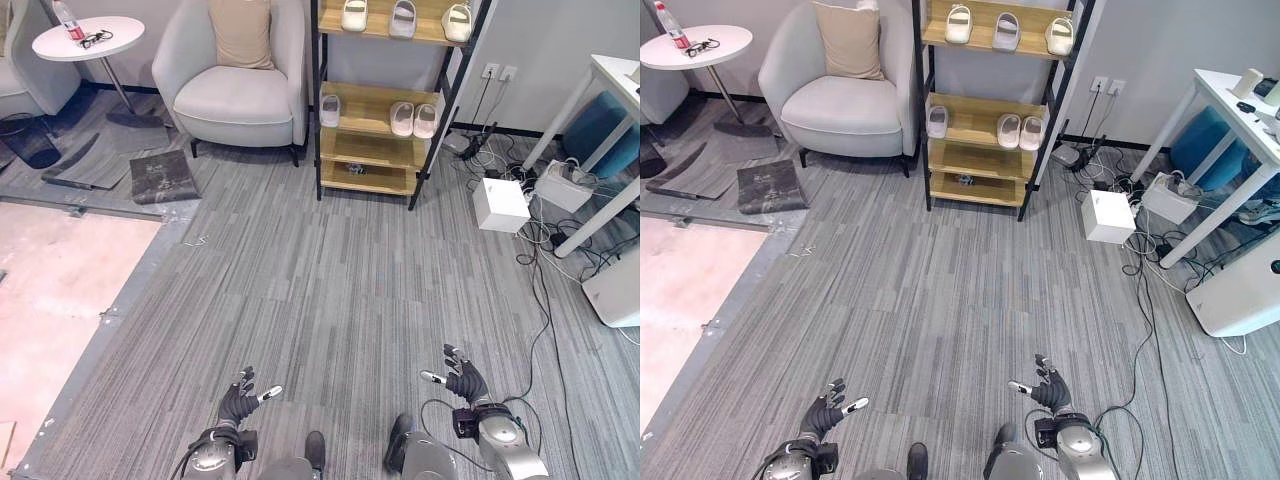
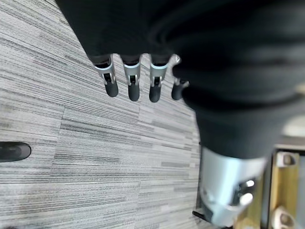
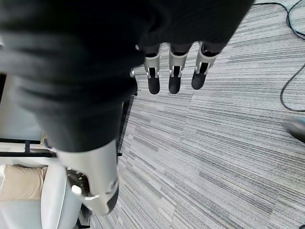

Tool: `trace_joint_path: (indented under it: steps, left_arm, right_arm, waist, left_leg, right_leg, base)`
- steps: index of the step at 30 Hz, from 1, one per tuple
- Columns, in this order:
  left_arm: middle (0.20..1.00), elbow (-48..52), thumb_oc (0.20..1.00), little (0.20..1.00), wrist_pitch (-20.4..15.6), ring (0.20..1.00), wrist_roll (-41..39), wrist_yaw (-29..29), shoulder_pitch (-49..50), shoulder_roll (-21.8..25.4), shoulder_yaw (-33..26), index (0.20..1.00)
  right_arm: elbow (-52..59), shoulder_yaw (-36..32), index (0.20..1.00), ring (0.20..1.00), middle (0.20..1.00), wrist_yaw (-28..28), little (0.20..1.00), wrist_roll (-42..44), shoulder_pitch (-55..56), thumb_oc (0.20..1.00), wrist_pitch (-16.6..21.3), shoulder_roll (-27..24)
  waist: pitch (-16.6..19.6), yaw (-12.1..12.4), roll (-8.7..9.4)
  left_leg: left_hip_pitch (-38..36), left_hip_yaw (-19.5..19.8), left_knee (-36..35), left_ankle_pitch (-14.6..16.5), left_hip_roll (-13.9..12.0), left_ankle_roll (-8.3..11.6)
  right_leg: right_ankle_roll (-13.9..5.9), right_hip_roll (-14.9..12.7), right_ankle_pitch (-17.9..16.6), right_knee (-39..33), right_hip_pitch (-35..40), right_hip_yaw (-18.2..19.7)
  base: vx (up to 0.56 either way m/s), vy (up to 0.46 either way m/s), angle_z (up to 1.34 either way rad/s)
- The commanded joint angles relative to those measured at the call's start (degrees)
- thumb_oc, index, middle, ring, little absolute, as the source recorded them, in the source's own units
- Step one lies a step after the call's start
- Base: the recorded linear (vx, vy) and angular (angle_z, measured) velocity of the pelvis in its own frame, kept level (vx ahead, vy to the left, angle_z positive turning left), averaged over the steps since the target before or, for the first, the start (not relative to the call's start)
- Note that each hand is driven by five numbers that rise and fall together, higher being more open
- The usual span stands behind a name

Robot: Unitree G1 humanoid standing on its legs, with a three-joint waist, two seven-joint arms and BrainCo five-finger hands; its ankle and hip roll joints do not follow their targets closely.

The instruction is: Arrange the slippers neatly on the shoe rack.

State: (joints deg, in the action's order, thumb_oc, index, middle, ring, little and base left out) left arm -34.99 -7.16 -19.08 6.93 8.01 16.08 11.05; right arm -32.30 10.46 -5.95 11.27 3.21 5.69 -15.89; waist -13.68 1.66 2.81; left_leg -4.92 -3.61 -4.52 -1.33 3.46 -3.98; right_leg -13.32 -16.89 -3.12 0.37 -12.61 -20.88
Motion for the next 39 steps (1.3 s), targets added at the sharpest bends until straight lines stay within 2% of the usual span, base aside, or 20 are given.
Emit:
trace_joint_path:
  steps: [1, 3, 7, 9, 10, 11, 15, 17, 18, 19, 20, 21, 22, 23, 26, 29, 32, 33, 35, 39]
  left_arm:
    - [1.000, 4.1, 1.000, 1.000, -1.9, 1.000, 1.8, -0.1, -0.8, 1.1, -0.6, 1.000]
    - [1.000, 3.3, 1.000, 1.000, -1.9, 1.000, 2.4, -0.2, -1.3, 0.8, -0.2, 1.000]
    - [1.000, 3.2, 1.000, 1.000, -1.8, 1.000, 2.1, -0.1, -1.3, 0.3, 0.1, 1.000]
    - [1.000, 3.1, 1.000, 1.000, -1.9, 1.000, 1.5, -0.2, -2.0, 0.6, 1.1, 1.000]
    - [1.000, 3.1, 1.000, 1.000, -1.9, 1.000, 1.5, -0.2, -2.0, 0.6, 1.1, 1.000]
    - [1.000, 2.9, 1.000, 1.000, -2.2, 1.000, 0.4, -0.3, -3.0, 0.7, 1.6, 1.000]
    - [1.000, 3.2, 1.000, 1.000, -2.2, 1.000, -0.2, 0.0, -3.7, 1.0, 1.8, 1.000]
    - [1.000, 3.6, 1.000, 1.000, -2.1, 1.000, -0.3, 0.1, -3.8, 1.1, 1.9, 1.000]
    - [1.000, 3.6, 1.000, 1.000, -2.0, 1.000, 0.0, 0.2, -3.7, 1.2, 1.8, 1.000]
    - [1.000, 3.6, 1.000, 1.000, -2.0, 1.000, 0.0, 0.2, -3.7, 1.3, 1.8, 1.000]
    - [1.000, 3.1, 1.000, 1.000, -1.7, 1.000, 0.9, 0.3, -3.2, 1.1, 2.0, 1.000]
    - [1.000, 3.1, 1.000, 1.000, -1.7, 1.000, 0.9, 0.3, -3.2, 1.1, 2.0, 1.000]
    - [1.000, 2.7, 1.000, 1.000, -1.0, 1.000, 1.8, 0.4, -3.0, 1.1, 1.9, 1.000]
    - [1.000, 2.5, 1.000, 1.000, -0.7, 1.000, 2.2, 0.5, -2.8, 1.1, 1.9, 1.000]
    - [1.000, 2.7, 1.000, 1.000, -0.7, 1.000, 1.9, 0.4, -1.9, 1.6, 1.2, 1.000]
    - [1.000, 1.5, 1.000, 1.000, -0.8, 1.000, 1.7, 0.5, -1.5, 1.5, 1.0, 1.000]
    - [1.000, 1.1, 1.000, 1.000, -0.9, 1.000, 1.6, 0.5, -1.1, 2.1, 1.0, 1.000]
    - [1.000, 1.0, 1.000, 1.000, -1.0, 1.000, 1.6, 0.5, -1.1, 2.1, 1.0, 1.000]
    - [1.000, 0.8, 1.000, 1.000, -1.1, 1.000, 1.5, 0.6, -1.4, 2.3, 1.5, 1.000]
    - [1.000, 1.9, 1.000, 1.000, -1.1, 1.000, 1.5, 0.1, -1.7, 2.5, 2.1, 1.000]
  right_arm:
    - [2.7, -1.8, 1.000, 1.000, 1.000, -1.2, 1.000, 0.1, -1.0, 1.000, 1.7, -1.5]
    - [2.7, -2.3, 1.000, 1.000, 1.000, -1.0, 1.000, 0.1, 0.3, 1.000, 2.0, -2.0]
    - [2.1, -3.0, 1.000, 1.000, 1.000, -0.8, 1.000, 0.9, 0.9, 1.000, 2.2, -2.9]
    - [2.4, -3.0, 1.000, 1.000, 1.000, -0.5, 1.000, 2.8, 1.3, 1.000, 2.8, -3.3]
    - [2.4, -3.0, 1.000, 1.000, 1.000, -0.5, 1.000, 2.8, 1.3, 1.000, 2.8, -3.3]
    - [2.5, -2.4, 1.000, 1.000, 1.000, -0.4, 1.000, 3.6, 0.6, 1.000, 3.1, -3.8]
    - [2.5, -1.9, 1.000, 1.000, 1.000, -0.6, 1.000, 4.0, -0.3, 1.000, 3.1, -4.0]
    - [2.5, -1.9, 1.000, 1.000, 1.000, -0.8, 1.000, 4.3, -0.6, 1.000, 3.0, -3.7]
    - [2.4, -1.8, 1.000, 1.000, 1.000, -0.7, 1.000, 4.8, -0.8, 1.000, 3.1, -3.4]
    - [2.4, -1.8, 1.000, 1.000, 1.000, -0.7, 1.000, 4.8, -0.8, 1.000, 3.1, -3.4]
    - [1.7, -1.0, 1.000, 1.000, 1.000, -0.8, 1.000, 4.4, -1.2, 1.000, 3.2, -3.1]
    - [1.7, -1.0, 1.000, 1.000, 1.000, -0.8, 1.000, 4.4, -1.2, 1.000, 3.2, -3.1]
    - [1.8, -0.4, 1.000, 1.000, 1.000, -0.8, 1.000, 3.7, -1.1, 1.000, 3.2, -3.0]
    - [1.9, -0.1, 1.000, 1.000, 1.000, -0.9, 1.000, 3.3, -1.1, 1.000, 3.1, -3.2]
    - [2.5, 0.2, 1.000, 1.000, 1.000, -0.6, 1.000, 2.6, -1.7, 1.000, 2.6, -3.0]
    - [2.3, 0.7, 1.000, 1.000, 1.000, -0.5, 1.000, 2.2, -2.1, 1.000, 2.7, -1.9]
    - [3.2, 1.6, 1.000, 1.000, 1.000, 0.2, 1.000, 1.1, -3.6, 1.000, 2.3, -0.7]
    - [3.2, 1.6, 1.000, 1.000, 1.000, 0.2, 1.000, 1.1, -3.6, 1.000, 2.3, -0.7]
    - [3.5, 1.9, 1.000, 1.000, 1.000, 0.2, 1.000, 0.4, -3.6, 1.000, 2.1, -0.3]
    - [3.3, 0.6, 1.000, 1.000, 1.000, 0.3, 1.000, 1.2, -2.4, 1.000, 1.7, -0.3]
  waist:
    - [0.4, -0.8, 0.71]
    - [1.9, -1.6, 1.15]
    - [3.6, -2.3, -0.12]
    - [3.5, -2.3, -0.61]
    - [3.6, -2.5, -0.39]
    - [1.9, -1.1, 0.33]
    - [0.2, 0.6, 2.19]
    - [-0.1, 1.5, 2.69]
    - [-0.1, 2.3, 3.19]
    - [0.0, 2.3, 3.36]
    - [0.7, 3.3, 2.56]
    - [0.8, 3.2, 2.66]
    - [1.6, 3.7, 1.50]
    - [1.8, 3.9, 1.44]
    - [2.6, 4.4, 1.62]
    - [3.9, 4.4, 2.35]
    - [3.3, 4.2, 2.29]
    - [3.3, 4.3, 2.35]
    - [2.1, 3.3, 0.92]
    - [1.2, 1.6, 0.07]
  left_leg:
    - [-6.9, 1.2, 1.7, 9.6, -1.2, 4.29]
    - [-8.7, 2.1, 2.9, 12.0, -1.5, 4.48]
    - [-9.9, 3.8, 7.5, 11.3, -3.4, 5.88]
    - [-5.4, 3.3, 20.1, 5.2, -4.9, 9.49]
    - [-5.1, 3.5, 20.1, 5.0, -4.6, 9.44]
    - [0.5, 3.7, 31.3, 0.7, -4.6, 11.63]
    - [5.8, 2.3, 37.8, -0.5, -4.6, 11.15]
    - [9.4, 1.1, 35.3, 1.5, -4.6, 10.10]
    - [12.5, -0.4, 29.1, 4.9, -4.8, 8.29]
    - [12.5, -0.4, 28.8, 4.6, -4.6, 8.22]
    - [14.7, 0.5, 14.3, 2.0, -4.9, 7.54]
    - [14.6, 0.5, 13.7, 1.6, -4.8, 7.51]
    - [16.8, 1.2, 3.2, -4.7, -6.5, 8.30]
    - [17.2, 1.1, 0.7, -6.3, -6.4, 8.57]
    - [16.3, 1.0, 0.7, -6.9, -5.6, 8.03]
    - [14.9, 0.6, 1.0, -6.7, -4.1, 6.61]
    - [11.6, -1.6, 2.9, -2.7, -2.6, 3.32]
    - [11.6, -1.7, 3.0, -2.6, -2.5, 3.25]
    - [7.4, -2.3, 2.6, -0.2, -2.2, 1.79]
    - [2.9, -1.7, 1.1, 1.9, -1.8, 2.06]
  right_leg:
    - [-0.26, 2.4, -10.7, -2.5, 2.1, -0.8]
    - [1.21, 4.0, -9.0, -2.4, 2.8, 0.6]
    - [3.34, 6.5, -6.5, -0.3, 4.0, -0.8]
    - [6.16, 9.3, -3.1, 0.0, 7.0, -1.6]
    - [6.15, 9.0, -3.2, 0.0, 6.8, -1.7]
    - [7.87, 10.0, -1.4, -0.8, 9.8, -1.9]
    - [9.06, 10.0, 0.1, -1.9, 12.6, -2.1]
    - [8.99, 10.1, 0.9, -2.7, 14.3, -2.0]
    - [8.59, 10.7, 2.0, -3.7, 15.7, -1.4]
    - [8.56, 10.5, 2.0, -3.7, 15.5, -1.4]
    - [7.87, 12.2, 3.4, -4.8, 17.4, -0.2]
    - [7.86, 12.1, 3.3, -4.8, 17.3, -0.3]
    - [7.90, 14.0, 5.2, -5.2, 18.8, 0.3]
    - [8.00, 14.3, 5.8, -5.1, 19.7, 0.6]
    - [8.10, 15.1, 7.0, -3.8, 20.8, 2.2]
    - [6.89, 13.7, 8.0, 0.0, 20.9, 3.1]
    - [2.80, 8.4, 2.0, 16.6, 14.9, 4.0]
    - [2.73, 8.2, 2.1, 16.9, 14.7, 4.1]
    - [1.55, 4.9, -3.1, 25.9, 10.3, 2.6]
    - [2.52, 2.8, -3.2, 18.8, 7.0, -1.1]
  base:
    - [0.38, -0.059, 0.18]
    - [0.37, -0.061, 0.34]
    - [0.43, -0.102, 0.40]
    - [0.33, -0.148, 0.14]
    - [0.26, -0.169, 0.25]
    - [0.21, -0.155, 0.22]
    - [0.23, -0.122, -0.22]
    - [0.28, -0.018, 0.12]
    - [0.21, 0.015, 0.20]
    - [0.46, 0.101, 0.09]
    - [0.25, 0.089, -0.09]
    - [0.50, 0.178, -0.15]
    - [0.36, 0.122, -0.13]
    - [0.36, 0.122, 0.01]
    - [0.35, 0.168, -0.18]
    - [0.33, 0.216, -0.53]
    - [0.27, 0.265, -0.40]
    - [0.25, 0.237, -0.12]
    - [0.29, 0.234, 0.08]
    - [0.31, 0.058, 0.10]
